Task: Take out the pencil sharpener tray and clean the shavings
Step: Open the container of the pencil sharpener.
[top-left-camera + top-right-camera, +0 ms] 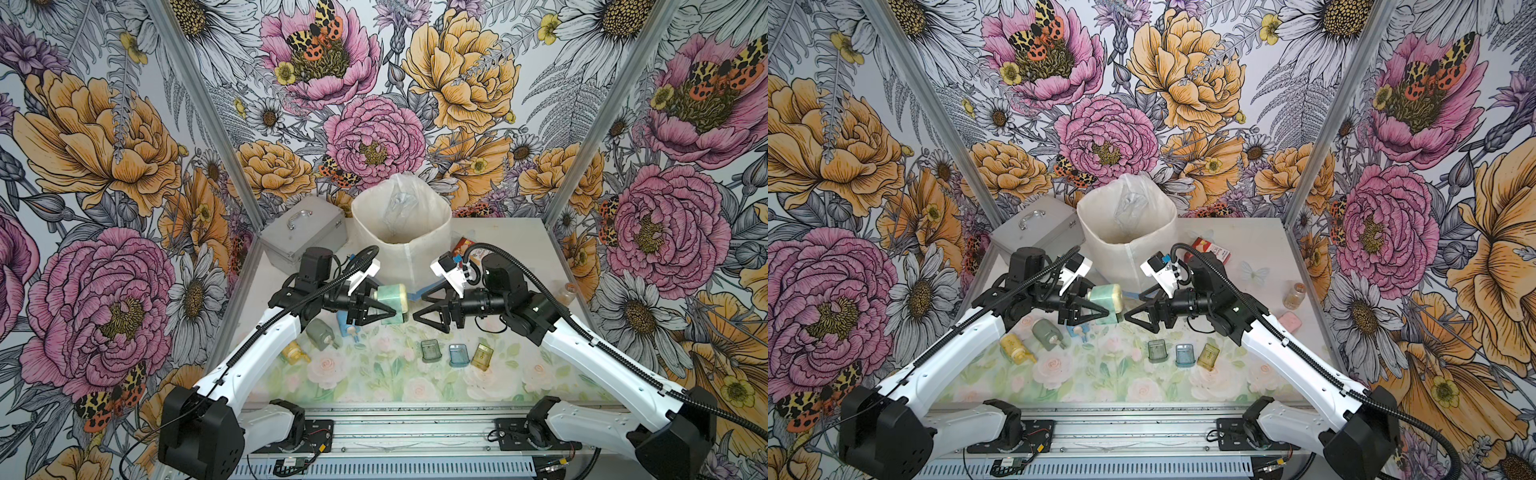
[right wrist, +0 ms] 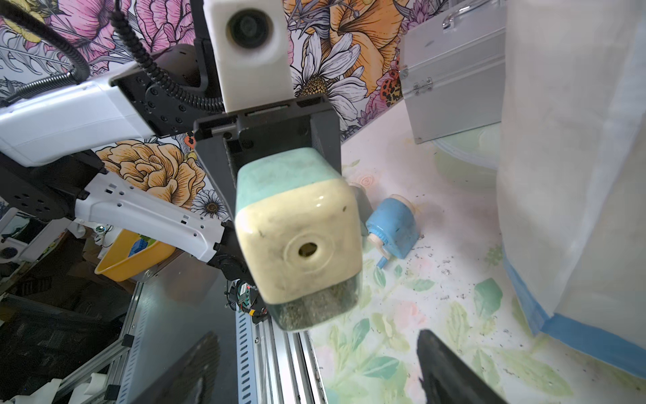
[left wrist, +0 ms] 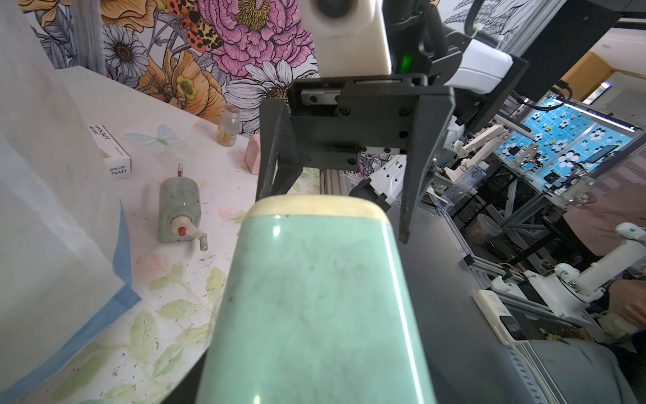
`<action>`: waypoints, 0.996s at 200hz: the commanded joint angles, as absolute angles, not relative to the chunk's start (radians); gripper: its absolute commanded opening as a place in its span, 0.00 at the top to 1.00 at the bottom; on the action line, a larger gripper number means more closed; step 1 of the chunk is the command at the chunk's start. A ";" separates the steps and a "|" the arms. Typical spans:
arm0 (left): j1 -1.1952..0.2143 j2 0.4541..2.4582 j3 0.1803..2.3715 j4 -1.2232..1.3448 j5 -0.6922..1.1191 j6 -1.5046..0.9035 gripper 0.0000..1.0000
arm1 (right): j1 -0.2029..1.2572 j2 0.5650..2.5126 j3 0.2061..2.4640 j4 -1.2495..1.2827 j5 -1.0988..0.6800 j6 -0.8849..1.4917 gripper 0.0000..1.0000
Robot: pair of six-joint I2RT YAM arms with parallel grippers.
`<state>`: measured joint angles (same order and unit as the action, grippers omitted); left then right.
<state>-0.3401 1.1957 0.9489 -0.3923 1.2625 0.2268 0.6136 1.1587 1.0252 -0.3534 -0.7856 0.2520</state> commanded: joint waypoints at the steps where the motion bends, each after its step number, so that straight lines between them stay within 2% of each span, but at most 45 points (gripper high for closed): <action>1: -0.327 1.155 0.983 -0.371 1.363 0.233 0.97 | 0.609 1.184 1.069 -0.329 -0.849 0.235 0.12; 85: -0.326 1.180 1.004 -0.374 1.449 0.219 0.98 | 0.660 1.178 1.099 -0.318 -0.790 0.197 0.15; 199: -0.319 1.161 1.002 -0.373 1.421 0.216 0.97 | 0.728 1.226 1.134 -0.299 -0.779 0.223 0.20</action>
<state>-0.3340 1.1820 0.9707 -0.3927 1.3895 0.2123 0.7162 1.2137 1.0973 -0.3237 -0.7895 0.2195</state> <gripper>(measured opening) 0.578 0.804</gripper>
